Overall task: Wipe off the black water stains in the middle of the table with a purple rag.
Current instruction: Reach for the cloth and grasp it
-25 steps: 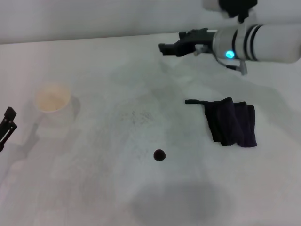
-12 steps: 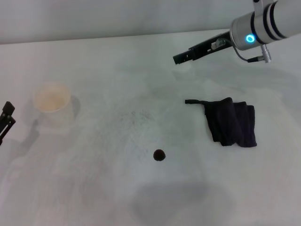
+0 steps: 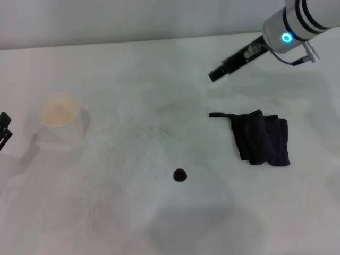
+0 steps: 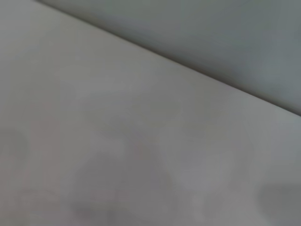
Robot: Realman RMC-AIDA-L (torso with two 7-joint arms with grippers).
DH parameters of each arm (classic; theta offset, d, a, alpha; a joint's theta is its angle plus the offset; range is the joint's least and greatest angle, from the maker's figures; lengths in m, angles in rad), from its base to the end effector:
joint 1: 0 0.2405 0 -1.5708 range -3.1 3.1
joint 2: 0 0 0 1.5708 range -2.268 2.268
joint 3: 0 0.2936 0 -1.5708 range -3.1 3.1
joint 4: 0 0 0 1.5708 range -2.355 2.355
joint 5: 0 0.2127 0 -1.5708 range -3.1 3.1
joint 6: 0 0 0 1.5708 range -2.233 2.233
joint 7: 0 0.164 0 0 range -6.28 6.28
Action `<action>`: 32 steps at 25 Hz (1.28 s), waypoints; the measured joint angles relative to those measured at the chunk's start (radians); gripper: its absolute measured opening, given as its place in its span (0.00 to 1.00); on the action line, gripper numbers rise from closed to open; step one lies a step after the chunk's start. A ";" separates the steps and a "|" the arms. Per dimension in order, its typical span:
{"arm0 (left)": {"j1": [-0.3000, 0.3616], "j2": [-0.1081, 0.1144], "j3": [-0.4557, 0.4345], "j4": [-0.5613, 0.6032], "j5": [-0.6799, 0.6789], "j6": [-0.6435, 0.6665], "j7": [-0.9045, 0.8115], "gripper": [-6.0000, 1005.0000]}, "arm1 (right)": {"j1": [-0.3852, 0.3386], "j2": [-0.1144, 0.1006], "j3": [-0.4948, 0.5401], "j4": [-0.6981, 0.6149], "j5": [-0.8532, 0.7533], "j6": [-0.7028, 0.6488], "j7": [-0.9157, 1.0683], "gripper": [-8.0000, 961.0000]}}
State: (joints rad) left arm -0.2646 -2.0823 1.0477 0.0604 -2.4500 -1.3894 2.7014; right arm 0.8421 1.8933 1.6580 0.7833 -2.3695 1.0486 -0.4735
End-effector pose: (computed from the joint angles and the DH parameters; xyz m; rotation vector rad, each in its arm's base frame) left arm -0.3901 0.2834 -0.0352 -1.7468 -0.6108 -0.7998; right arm 0.2370 0.4814 -0.0240 -2.3424 1.0665 -0.2800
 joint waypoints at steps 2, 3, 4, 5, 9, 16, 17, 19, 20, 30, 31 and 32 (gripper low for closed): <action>0.000 0.000 0.000 0.000 -0.001 0.000 0.000 0.89 | -0.025 0.057 0.078 0.084 -0.164 0.065 0.019 0.83; 0.000 0.000 0.000 0.000 -0.002 0.000 0.000 0.89 | -0.037 0.082 0.107 0.122 -0.228 0.091 0.023 0.83; 0.000 -0.001 0.000 0.000 -0.004 0.000 0.000 0.89 | -0.051 0.105 0.127 0.161 -0.288 0.117 0.030 0.83; 0.000 -0.001 0.000 0.000 -0.007 0.000 0.000 0.89 | -0.065 0.119 0.131 0.194 -0.326 0.138 0.040 0.83; 0.001 -0.002 0.000 -0.001 -0.013 -0.005 0.000 0.89 | -0.098 0.119 0.066 0.260 -0.336 0.175 0.110 0.83; -0.006 -0.001 0.000 -0.001 -0.015 -0.002 0.000 0.89 | -0.121 0.123 0.061 0.267 -0.318 0.187 0.119 0.83; -0.007 -0.001 0.000 -0.001 -0.015 -0.002 0.000 0.89 | -0.122 0.123 0.061 0.264 -0.313 0.186 0.117 0.83; -0.010 -0.001 0.000 -0.001 -0.015 -0.002 0.000 0.89 | -0.122 0.122 0.061 0.261 -0.306 0.183 0.115 0.83; -0.012 -0.001 0.000 -0.001 -0.015 -0.002 0.000 0.89 | -0.122 0.122 0.061 0.260 -0.305 0.183 0.115 0.83; -0.030 -0.001 0.000 -0.001 -0.026 0.000 0.000 0.89 | -0.126 0.120 0.074 0.268 -0.306 0.306 0.127 0.83; -0.034 -0.001 0.000 -0.001 -0.026 0.000 0.000 0.89 | -0.125 0.120 0.075 0.269 -0.307 0.320 0.131 0.83; -0.035 -0.001 0.000 -0.001 -0.026 0.000 0.000 0.89 | -0.122 0.119 0.076 0.270 -0.308 0.342 0.141 0.83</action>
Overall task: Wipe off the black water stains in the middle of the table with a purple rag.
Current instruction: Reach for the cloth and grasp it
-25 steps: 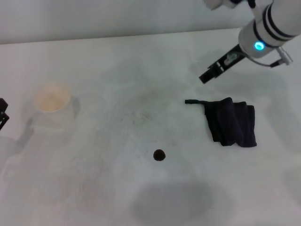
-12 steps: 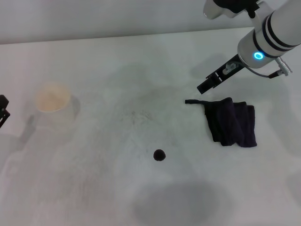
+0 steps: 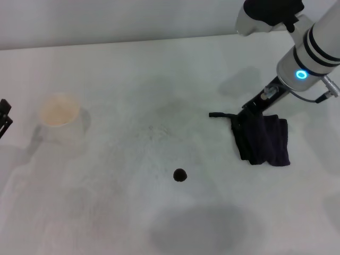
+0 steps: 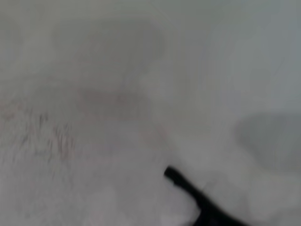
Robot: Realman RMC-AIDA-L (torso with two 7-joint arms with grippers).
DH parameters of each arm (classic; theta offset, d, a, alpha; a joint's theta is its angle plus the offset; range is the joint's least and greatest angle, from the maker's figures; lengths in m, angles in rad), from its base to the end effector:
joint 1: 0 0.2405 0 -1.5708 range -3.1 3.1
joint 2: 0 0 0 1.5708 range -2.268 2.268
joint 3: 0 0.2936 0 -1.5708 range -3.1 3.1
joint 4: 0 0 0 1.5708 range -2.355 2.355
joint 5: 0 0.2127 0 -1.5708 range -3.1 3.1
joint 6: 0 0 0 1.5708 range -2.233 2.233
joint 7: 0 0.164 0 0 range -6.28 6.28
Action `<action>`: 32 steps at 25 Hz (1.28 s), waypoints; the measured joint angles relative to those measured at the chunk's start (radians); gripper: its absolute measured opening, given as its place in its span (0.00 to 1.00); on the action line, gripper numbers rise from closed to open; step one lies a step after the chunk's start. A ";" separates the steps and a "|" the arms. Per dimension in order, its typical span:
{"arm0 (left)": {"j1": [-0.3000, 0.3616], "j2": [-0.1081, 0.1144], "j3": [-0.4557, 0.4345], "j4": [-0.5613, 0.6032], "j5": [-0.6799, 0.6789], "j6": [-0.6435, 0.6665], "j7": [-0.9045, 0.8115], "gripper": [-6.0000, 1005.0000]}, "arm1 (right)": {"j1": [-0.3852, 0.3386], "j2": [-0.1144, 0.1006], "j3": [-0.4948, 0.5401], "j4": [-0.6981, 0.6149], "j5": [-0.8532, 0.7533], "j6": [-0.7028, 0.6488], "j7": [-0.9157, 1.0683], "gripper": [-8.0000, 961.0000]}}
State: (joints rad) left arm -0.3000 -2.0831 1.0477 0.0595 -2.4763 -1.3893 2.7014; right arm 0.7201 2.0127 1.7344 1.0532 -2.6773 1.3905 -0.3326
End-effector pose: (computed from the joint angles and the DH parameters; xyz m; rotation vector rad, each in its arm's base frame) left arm -0.3814 0.2980 -0.0320 -1.7344 -0.5875 -0.8272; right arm 0.2523 0.4194 -0.0339 -2.2998 1.2045 -0.5686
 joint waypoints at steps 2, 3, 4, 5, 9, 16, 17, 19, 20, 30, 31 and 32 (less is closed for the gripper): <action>-0.006 0.000 0.000 0.000 0.000 0.001 0.000 0.89 | 0.004 -0.001 0.000 0.001 -0.001 0.033 0.013 0.83; -0.007 0.000 0.000 0.000 0.000 0.001 0.000 0.89 | 0.006 -0.001 0.001 0.001 -0.002 0.053 0.019 0.83; -0.009 0.001 0.000 0.000 0.000 0.001 0.000 0.89 | 0.008 -0.001 0.001 0.002 -0.002 0.073 0.025 0.83; -0.012 0.001 0.000 0.000 0.000 0.001 0.000 0.89 | 0.010 -0.002 0.002 0.004 -0.002 0.096 0.037 0.83; -0.015 0.002 0.000 0.000 0.000 0.001 0.000 0.89 | 0.012 -0.004 0.002 0.006 -0.014 0.104 0.054 0.82; -0.016 0.002 0.000 0.000 0.000 0.001 0.024 0.89 | 0.006 -0.002 -0.005 -0.015 -0.054 0.075 0.073 0.82; -0.016 0.001 0.000 0.000 0.000 0.001 0.024 0.89 | 0.005 -0.002 -0.006 -0.019 -0.054 0.069 0.073 0.82; -0.016 0.001 0.000 0.000 0.000 0.001 0.024 0.89 | 0.005 -0.001 -0.008 -0.034 -0.055 0.055 0.073 0.82; -0.016 0.001 0.000 0.000 0.000 0.001 0.024 0.89 | 0.005 -0.001 -0.008 -0.043 -0.055 0.048 0.073 0.82; -0.018 0.002 0.000 0.000 0.001 0.000 0.025 0.89 | 0.017 0.002 -0.018 -0.106 -0.055 0.020 0.067 0.79; -0.018 0.002 0.000 0.000 0.001 0.000 0.025 0.89 | 0.018 0.001 -0.022 -0.107 -0.055 0.019 0.067 0.76; -0.018 0.002 0.000 0.000 0.001 0.000 0.025 0.89 | 0.018 0.001 -0.026 -0.108 -0.055 0.018 0.067 0.73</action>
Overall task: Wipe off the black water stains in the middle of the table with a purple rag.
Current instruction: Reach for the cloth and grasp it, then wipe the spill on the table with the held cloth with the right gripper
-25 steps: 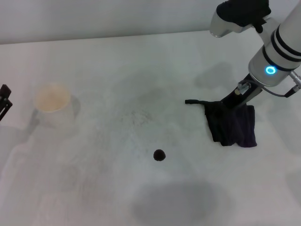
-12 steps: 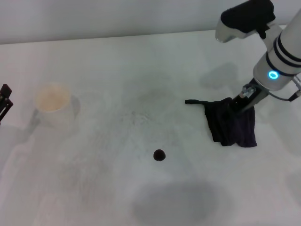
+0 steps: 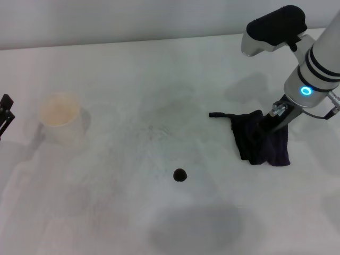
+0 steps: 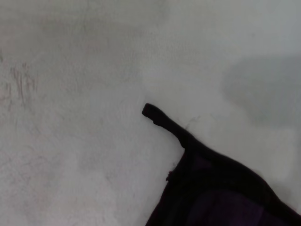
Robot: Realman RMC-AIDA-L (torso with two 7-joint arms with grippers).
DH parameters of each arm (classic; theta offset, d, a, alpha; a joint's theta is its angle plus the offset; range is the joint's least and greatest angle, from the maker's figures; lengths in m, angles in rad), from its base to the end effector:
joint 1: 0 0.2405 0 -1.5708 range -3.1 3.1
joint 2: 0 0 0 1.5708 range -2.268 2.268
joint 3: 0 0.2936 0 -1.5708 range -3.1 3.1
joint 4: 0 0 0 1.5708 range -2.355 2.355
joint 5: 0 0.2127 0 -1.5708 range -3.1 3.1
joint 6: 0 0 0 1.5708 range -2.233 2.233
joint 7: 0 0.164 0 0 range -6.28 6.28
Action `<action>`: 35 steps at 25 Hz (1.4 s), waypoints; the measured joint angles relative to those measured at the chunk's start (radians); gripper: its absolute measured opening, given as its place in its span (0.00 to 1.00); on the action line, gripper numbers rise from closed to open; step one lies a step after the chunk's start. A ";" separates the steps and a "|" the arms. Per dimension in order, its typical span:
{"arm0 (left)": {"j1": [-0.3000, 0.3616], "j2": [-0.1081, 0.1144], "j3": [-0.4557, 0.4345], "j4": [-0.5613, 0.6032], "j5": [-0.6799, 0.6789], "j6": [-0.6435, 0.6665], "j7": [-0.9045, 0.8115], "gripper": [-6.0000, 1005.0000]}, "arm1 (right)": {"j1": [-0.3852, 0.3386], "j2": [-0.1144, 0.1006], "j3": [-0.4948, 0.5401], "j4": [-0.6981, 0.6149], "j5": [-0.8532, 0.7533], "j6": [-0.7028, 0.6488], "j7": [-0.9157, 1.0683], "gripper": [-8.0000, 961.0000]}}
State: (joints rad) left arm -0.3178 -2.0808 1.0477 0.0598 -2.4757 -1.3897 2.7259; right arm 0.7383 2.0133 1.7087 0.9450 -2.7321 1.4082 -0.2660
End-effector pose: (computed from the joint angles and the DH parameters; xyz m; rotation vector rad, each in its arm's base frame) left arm -0.3765 0.3049 -0.0310 -1.7462 -0.5479 -0.8210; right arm 0.2775 0.4077 -0.0411 -2.2143 1.3152 -0.7180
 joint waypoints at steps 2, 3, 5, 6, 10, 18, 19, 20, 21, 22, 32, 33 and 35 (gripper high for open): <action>0.000 0.000 0.000 0.000 0.000 0.000 0.000 0.89 | 0.001 -0.001 -0.009 -0.003 0.000 -0.005 0.000 0.72; 0.000 0.000 0.000 0.000 0.000 0.000 0.000 0.89 | 0.002 -0.001 -0.016 -0.004 0.000 -0.008 0.000 0.72; 0.000 0.001 0.000 0.001 0.000 -0.001 0.000 0.89 | 0.006 -0.001 -0.030 -0.006 0.000 -0.014 0.000 0.71; 0.000 0.001 0.000 0.001 0.000 -0.001 0.000 0.89 | 0.008 -0.001 -0.033 -0.008 0.000 -0.015 0.000 0.71; -0.002 0.001 0.000 0.002 0.000 -0.001 0.000 0.89 | 0.019 -0.001 -0.036 -0.021 -0.001 -0.019 -0.002 0.53; -0.003 0.001 0.000 0.002 0.000 -0.002 0.000 0.89 | 0.023 0.001 -0.037 -0.022 -0.042 -0.026 -0.002 0.39; -0.003 0.001 0.000 0.002 0.000 -0.002 0.000 0.89 | 0.024 0.001 -0.037 -0.022 -0.044 -0.026 -0.002 0.37; -0.004 0.001 0.000 0.002 0.000 -0.002 0.000 0.89 | 0.024 0.001 -0.037 -0.022 -0.045 -0.027 -0.002 0.35; -0.004 0.001 0.000 0.002 0.000 -0.002 0.000 0.89 | 0.024 0.001 -0.037 -0.022 -0.045 -0.028 -0.002 0.33; -0.005 0.000 0.000 0.002 0.000 -0.002 0.000 0.89 | 0.024 0.001 -0.037 -0.022 -0.045 -0.034 -0.003 0.31; -0.008 -0.001 0.000 0.002 -0.002 -0.001 0.000 0.89 | 0.023 0.003 -0.038 -0.022 -0.037 -0.045 -0.056 0.14; -0.008 -0.001 0.000 0.002 -0.005 0.000 0.000 0.89 | 0.022 0.003 -0.038 -0.020 -0.032 -0.047 -0.063 0.12; -0.009 -0.002 0.000 0.002 -0.012 0.000 0.000 0.89 | 0.022 0.003 -0.038 -0.015 -0.016 -0.049 -0.079 0.10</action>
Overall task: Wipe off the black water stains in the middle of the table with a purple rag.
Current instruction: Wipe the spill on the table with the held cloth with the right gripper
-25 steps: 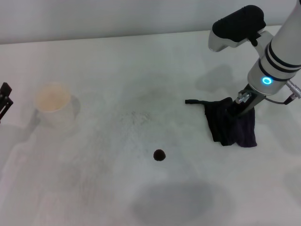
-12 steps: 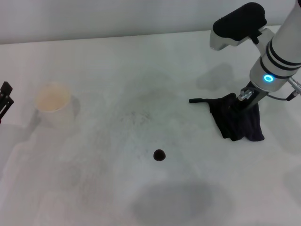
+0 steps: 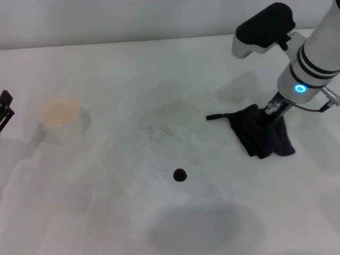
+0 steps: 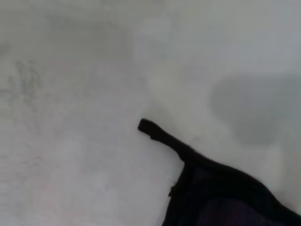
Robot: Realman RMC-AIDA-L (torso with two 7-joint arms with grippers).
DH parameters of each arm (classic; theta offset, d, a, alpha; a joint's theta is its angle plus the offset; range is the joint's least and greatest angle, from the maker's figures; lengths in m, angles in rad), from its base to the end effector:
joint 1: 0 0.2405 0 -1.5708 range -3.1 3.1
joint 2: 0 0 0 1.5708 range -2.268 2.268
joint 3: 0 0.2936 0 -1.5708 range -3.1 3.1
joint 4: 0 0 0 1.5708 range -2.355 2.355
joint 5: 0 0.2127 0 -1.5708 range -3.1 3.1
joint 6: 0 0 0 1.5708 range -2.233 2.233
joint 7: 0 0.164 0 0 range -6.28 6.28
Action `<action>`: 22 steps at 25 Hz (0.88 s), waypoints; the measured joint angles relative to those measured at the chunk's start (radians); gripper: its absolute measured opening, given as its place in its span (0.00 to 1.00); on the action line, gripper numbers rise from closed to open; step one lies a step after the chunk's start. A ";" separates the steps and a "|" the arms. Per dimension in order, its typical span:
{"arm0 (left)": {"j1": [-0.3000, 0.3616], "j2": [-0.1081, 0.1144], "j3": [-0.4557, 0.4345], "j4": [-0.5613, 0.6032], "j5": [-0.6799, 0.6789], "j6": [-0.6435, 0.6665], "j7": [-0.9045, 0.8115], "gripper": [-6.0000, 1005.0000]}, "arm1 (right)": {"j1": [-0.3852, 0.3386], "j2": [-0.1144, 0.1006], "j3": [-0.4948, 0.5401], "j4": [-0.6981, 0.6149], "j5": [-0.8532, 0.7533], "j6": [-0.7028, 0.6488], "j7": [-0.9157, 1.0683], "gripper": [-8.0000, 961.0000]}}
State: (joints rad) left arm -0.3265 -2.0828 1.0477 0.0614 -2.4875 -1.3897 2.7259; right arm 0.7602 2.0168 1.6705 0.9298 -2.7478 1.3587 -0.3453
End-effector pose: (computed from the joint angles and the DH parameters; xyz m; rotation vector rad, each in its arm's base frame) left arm -0.3738 0.3088 -0.0300 -1.7371 -0.5427 -0.8304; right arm 0.2711 0.4167 -0.0465 -2.2817 1.1467 -0.7525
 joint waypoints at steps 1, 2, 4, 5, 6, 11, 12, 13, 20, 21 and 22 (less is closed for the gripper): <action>0.000 0.000 0.000 0.000 -0.002 0.000 0.000 0.89 | 0.000 0.000 0.000 0.003 0.015 -0.001 -0.012 0.09; 0.000 -0.001 0.000 0.000 -0.002 0.001 0.000 0.89 | 0.000 0.000 0.000 0.005 0.045 0.000 -0.032 0.09; 0.000 -0.001 0.000 0.000 -0.003 0.001 0.000 0.89 | 0.003 0.000 -0.004 0.005 0.103 0.006 -0.069 0.09; 0.000 -0.001 0.000 0.000 -0.003 0.001 0.000 0.89 | 0.005 0.001 -0.010 0.005 0.136 0.011 -0.088 0.09; 0.000 -0.001 0.000 0.000 -0.003 0.002 0.000 0.89 | 0.013 0.002 -0.043 0.006 0.204 0.016 -0.123 0.09; 0.000 -0.001 0.000 0.000 -0.003 0.002 0.000 0.89 | 0.031 0.003 -0.136 0.007 0.287 0.012 -0.153 0.09; 0.000 -0.001 0.000 0.000 -0.003 0.002 0.000 0.89 | 0.035 0.005 -0.158 0.007 0.307 0.006 -0.162 0.09; 0.000 -0.001 0.000 0.000 -0.003 0.002 0.000 0.89 | 0.038 0.006 -0.174 0.007 0.327 0.000 -0.172 0.09; -0.012 -0.002 0.000 -0.004 -0.002 0.001 -0.002 0.89 | 0.051 0.008 -0.324 -0.029 0.496 -0.111 -0.240 0.09; -0.013 -0.002 0.000 -0.004 -0.002 0.001 -0.002 0.89 | 0.053 0.009 -0.351 -0.032 0.504 -0.134 -0.242 0.09; -0.013 -0.002 0.000 -0.003 -0.002 0.001 -0.002 0.89 | 0.059 0.010 -0.401 -0.034 0.516 -0.174 -0.241 0.09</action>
State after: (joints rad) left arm -0.3393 -2.0847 1.0477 0.0585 -2.4896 -1.3887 2.7243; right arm 0.8193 2.0267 1.2691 0.8957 -2.2318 1.1849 -0.5863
